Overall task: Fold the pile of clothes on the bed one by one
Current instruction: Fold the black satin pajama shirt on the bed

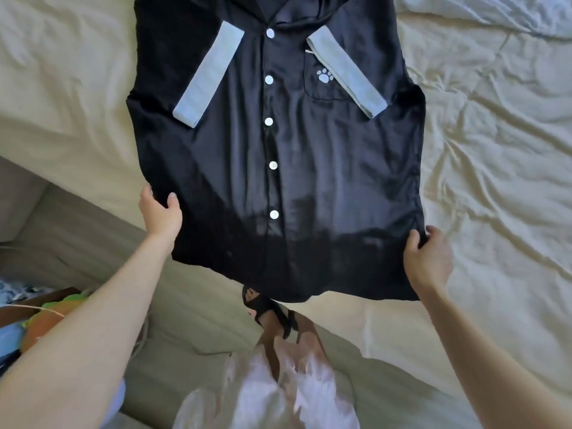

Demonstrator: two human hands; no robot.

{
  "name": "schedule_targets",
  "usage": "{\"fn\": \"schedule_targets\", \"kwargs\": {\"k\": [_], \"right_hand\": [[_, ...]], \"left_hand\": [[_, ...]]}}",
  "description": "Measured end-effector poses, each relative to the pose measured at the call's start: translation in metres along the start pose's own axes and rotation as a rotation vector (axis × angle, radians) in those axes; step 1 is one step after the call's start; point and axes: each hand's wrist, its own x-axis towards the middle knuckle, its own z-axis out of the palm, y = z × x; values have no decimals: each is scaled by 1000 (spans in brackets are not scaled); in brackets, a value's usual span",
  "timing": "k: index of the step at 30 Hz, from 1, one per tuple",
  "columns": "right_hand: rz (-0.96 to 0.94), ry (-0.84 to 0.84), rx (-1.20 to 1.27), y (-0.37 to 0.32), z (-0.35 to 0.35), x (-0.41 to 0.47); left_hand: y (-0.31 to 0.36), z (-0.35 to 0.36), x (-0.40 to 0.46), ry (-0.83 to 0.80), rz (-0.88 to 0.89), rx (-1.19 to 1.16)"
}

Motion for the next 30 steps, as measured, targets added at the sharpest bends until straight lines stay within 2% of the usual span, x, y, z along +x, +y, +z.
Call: {"fn": "schedule_targets", "kwargs": {"k": [5, 10, 15, 18, 23, 30], "right_hand": [[124, -107, 210, 11, -3, 9], [177, -223, 185, 32, -10, 1], [455, -320, 460, 52, -18, -20], [579, -334, 656, 63, -24, -34], [587, -314, 833, 69, -38, -47], [709, -248, 998, 92, -67, -40]], "left_hand": [[-26, -10, -14, -102, -84, -35], [-67, -27, -52, -240, -193, 10], [-101, -54, -86, -337, -281, -75], [-113, -69, -101, -311, -314, -156], [-110, -86, -123, -232, -355, -399], [-104, -98, -143, -129, -301, -382]]}}
